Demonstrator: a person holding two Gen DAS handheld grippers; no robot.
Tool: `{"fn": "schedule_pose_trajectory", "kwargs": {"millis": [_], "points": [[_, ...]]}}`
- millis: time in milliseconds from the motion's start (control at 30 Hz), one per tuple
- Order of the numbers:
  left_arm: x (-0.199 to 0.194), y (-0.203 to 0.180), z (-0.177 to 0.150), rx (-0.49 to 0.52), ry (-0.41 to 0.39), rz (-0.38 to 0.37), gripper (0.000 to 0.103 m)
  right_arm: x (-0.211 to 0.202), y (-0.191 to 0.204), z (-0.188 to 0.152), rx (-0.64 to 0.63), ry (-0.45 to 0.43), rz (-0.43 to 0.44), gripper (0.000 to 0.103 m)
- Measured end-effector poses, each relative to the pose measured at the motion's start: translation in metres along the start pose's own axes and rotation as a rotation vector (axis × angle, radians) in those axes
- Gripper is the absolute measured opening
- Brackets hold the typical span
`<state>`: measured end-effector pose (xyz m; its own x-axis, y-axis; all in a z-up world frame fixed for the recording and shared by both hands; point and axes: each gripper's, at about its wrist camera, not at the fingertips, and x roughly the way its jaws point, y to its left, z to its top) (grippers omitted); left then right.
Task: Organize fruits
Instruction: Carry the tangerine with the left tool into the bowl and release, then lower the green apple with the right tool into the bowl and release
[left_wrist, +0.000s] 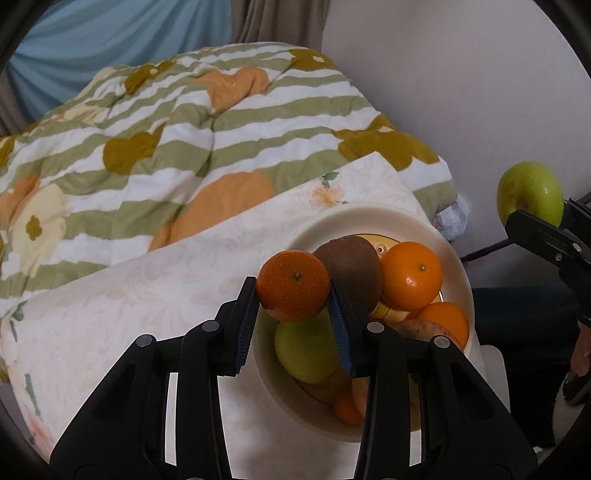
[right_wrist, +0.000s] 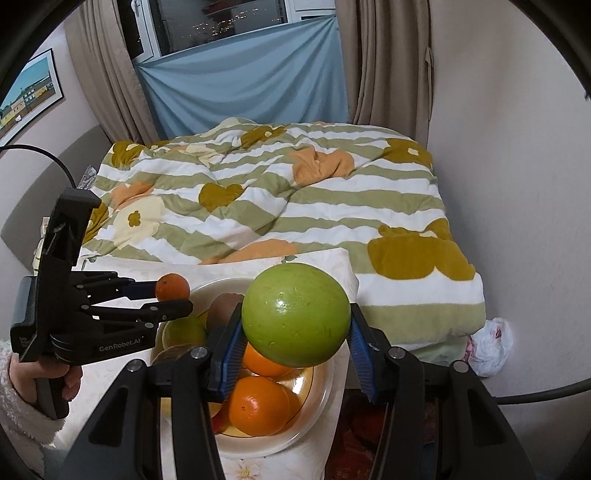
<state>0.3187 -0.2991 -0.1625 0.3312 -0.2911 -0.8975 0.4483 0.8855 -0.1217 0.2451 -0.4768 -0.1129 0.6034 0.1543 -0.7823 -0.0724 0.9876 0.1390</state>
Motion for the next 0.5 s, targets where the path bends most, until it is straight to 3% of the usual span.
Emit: {"fn": "schedule_pose_trajectory", "kwargs": {"millis": [100,167,200,500], "points": [[-0.003,-0.001,0.002,0.016,-0.004,0.025,0.047,0.000,-0.001,0.000,0.004,0.001,0.001,0.047],[-0.007,0.000,0.002,0.026,-0.012,0.036,0.080,0.001,0.000,0.000,0.005,0.002,0.002,0.047],[-0.010,0.001,0.002,0.024,-0.020,0.035,0.103,0.001,0.000,0.000,0.005,0.002,0.004,0.047],[-0.037,0.023,-0.004,-0.038,-0.055,0.076,0.103,0.011,0.006,0.008,-0.020,0.017,0.038,0.047]]}}
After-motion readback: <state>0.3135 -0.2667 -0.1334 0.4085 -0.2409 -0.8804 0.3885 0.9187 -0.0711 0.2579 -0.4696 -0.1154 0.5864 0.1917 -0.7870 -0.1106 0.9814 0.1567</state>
